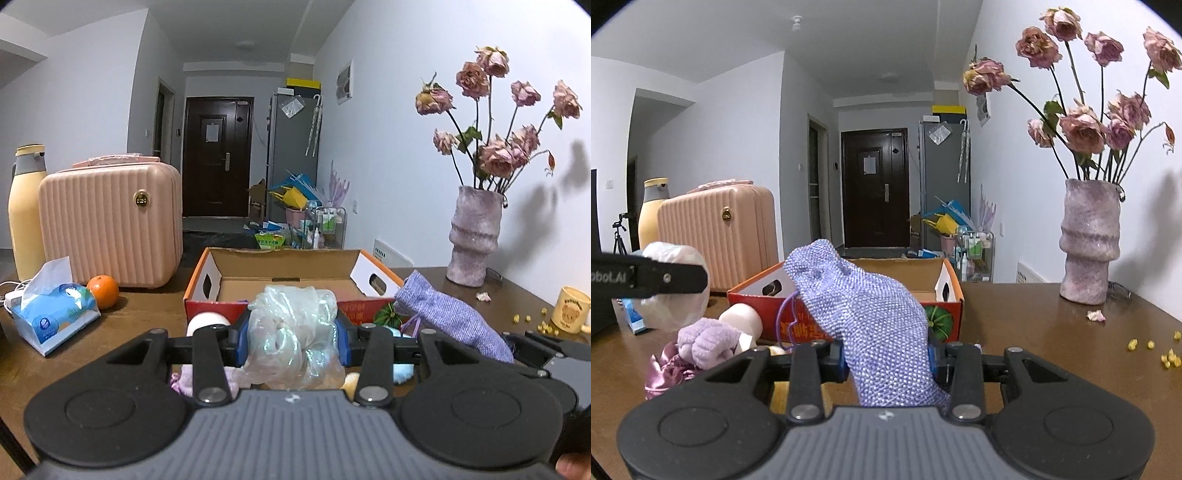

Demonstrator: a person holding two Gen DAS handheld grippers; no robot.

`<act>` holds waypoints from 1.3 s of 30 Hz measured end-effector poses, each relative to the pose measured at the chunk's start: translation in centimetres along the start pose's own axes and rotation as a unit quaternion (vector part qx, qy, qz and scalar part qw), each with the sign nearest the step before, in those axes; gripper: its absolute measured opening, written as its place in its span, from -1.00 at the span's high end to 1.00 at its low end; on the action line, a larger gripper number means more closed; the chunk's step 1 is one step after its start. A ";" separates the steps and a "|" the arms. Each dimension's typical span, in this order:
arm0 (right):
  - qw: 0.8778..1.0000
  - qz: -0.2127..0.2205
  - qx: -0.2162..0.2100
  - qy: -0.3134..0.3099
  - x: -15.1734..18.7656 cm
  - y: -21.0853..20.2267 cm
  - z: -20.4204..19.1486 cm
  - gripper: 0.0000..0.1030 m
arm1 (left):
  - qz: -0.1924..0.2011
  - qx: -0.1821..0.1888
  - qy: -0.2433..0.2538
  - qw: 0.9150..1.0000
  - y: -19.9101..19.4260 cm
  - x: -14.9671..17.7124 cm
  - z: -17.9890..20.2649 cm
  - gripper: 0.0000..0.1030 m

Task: Organize soft objects
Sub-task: 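Carry the purple bag and mesh bath puff toward the cardboard box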

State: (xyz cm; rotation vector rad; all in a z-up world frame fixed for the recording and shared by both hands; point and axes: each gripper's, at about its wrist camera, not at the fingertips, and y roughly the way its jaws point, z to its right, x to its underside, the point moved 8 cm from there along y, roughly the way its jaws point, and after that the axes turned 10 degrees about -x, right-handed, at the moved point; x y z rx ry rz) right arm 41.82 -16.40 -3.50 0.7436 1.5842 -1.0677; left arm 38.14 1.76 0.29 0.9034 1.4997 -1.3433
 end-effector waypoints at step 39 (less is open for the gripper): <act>1.000 0.019 -0.015 0.003 -4.3 11.1 1.8 0.30 | 0.011 -0.019 -0.029 0.999 11.2 -5.2 0.7 0.15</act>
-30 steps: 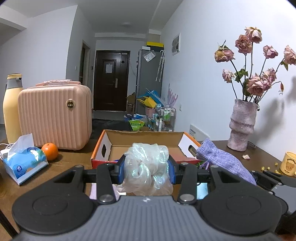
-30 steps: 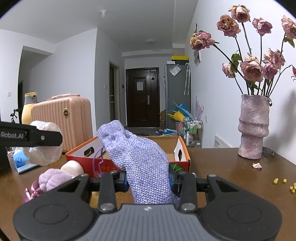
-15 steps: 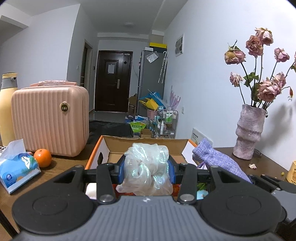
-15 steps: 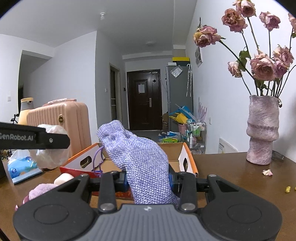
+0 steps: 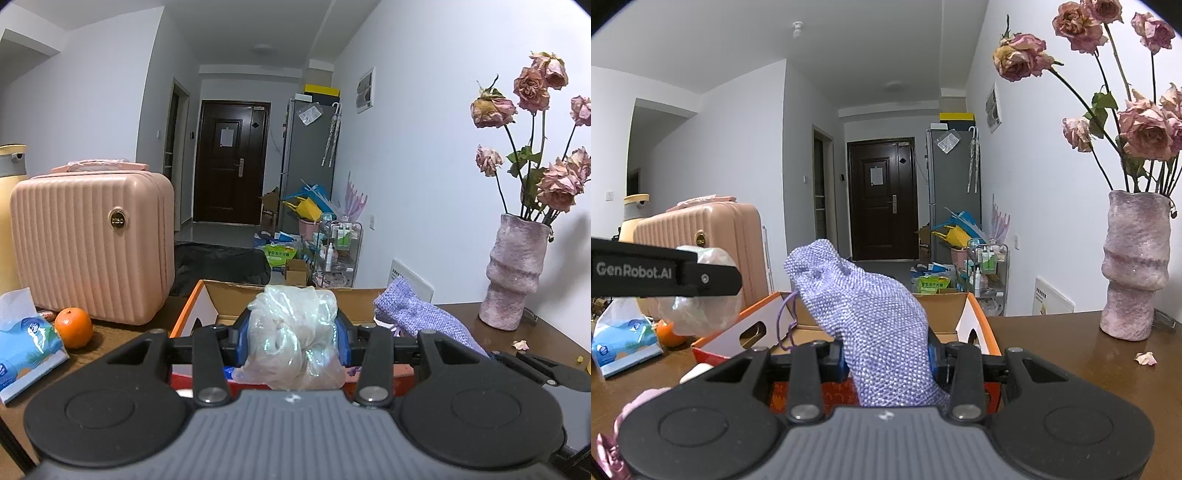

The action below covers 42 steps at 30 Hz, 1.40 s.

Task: Organize soft objects
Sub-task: 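Carry the purple bag and mesh bath puff toward the cardboard box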

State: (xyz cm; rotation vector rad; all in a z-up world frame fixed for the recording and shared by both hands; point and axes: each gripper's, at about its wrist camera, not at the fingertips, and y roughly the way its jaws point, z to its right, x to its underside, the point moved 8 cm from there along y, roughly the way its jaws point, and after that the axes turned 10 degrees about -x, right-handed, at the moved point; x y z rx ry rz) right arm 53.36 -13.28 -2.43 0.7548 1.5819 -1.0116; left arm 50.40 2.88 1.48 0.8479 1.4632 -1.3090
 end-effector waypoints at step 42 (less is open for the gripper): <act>1.000 -0.021 0.013 -0.002 -1.2 6.9 1.3 0.30 | 0.010 -0.056 -0.002 0.998 8.7 -1.7 -0.7 0.15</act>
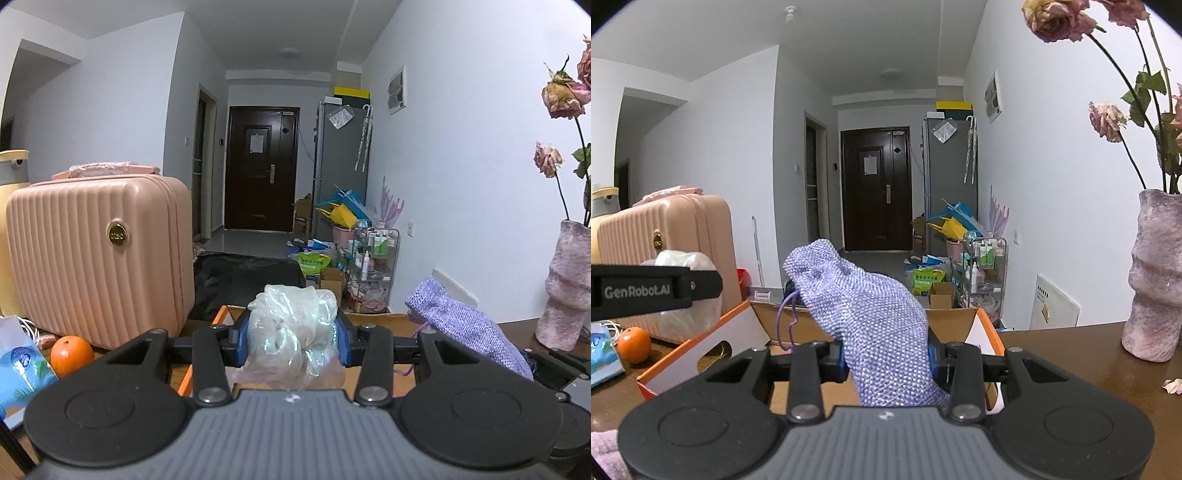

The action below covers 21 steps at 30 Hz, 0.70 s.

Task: Organize soft objects
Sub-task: 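Carry the purple bag and mesh bath puff toward the cardboard box, then lower both held items into the box and open both grippers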

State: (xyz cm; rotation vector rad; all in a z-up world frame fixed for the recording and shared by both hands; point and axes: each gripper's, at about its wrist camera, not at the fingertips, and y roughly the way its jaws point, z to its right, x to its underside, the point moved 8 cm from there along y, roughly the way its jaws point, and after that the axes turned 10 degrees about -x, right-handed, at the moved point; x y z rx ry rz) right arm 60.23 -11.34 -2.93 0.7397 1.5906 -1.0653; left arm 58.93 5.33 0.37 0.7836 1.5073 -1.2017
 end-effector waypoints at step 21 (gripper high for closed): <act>0.998 -0.057 0.023 0.002 0.3 3.2 0.2 0.30 | -0.014 -0.038 0.014 0.999 2.7 0.8 0.4 0.15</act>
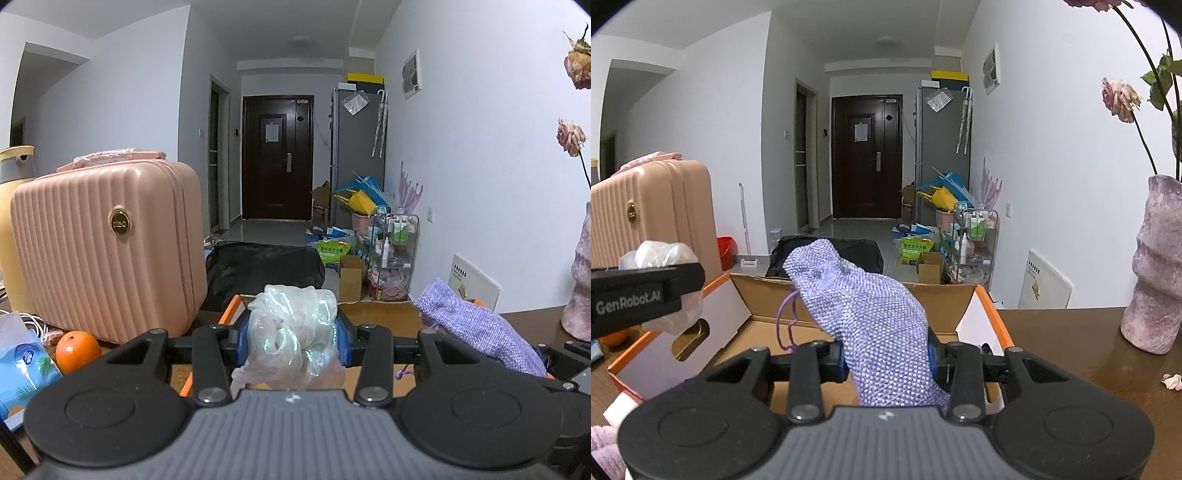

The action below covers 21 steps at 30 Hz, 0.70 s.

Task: Organize soft objects
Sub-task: 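Lower both held items into the box and open both grippers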

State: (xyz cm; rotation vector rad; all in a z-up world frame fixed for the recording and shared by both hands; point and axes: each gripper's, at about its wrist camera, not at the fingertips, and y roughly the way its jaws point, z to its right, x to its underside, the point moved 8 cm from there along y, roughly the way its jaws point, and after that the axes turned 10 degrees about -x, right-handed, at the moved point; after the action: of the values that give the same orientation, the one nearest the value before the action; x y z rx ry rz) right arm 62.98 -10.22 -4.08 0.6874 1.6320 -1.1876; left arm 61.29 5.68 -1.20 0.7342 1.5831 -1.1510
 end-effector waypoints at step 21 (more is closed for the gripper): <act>0.999 -0.002 0.028 0.031 -0.1 0.4 2.3 -1.00 | -0.042 -0.027 -0.049 0.998 1.7 0.3 -2.8 -1.00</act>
State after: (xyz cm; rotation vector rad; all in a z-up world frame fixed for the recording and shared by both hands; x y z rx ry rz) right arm 64.18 -12.19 -4.23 0.7637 1.6574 -1.2306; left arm 61.70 8.84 -1.94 0.5719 1.5688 -1.1830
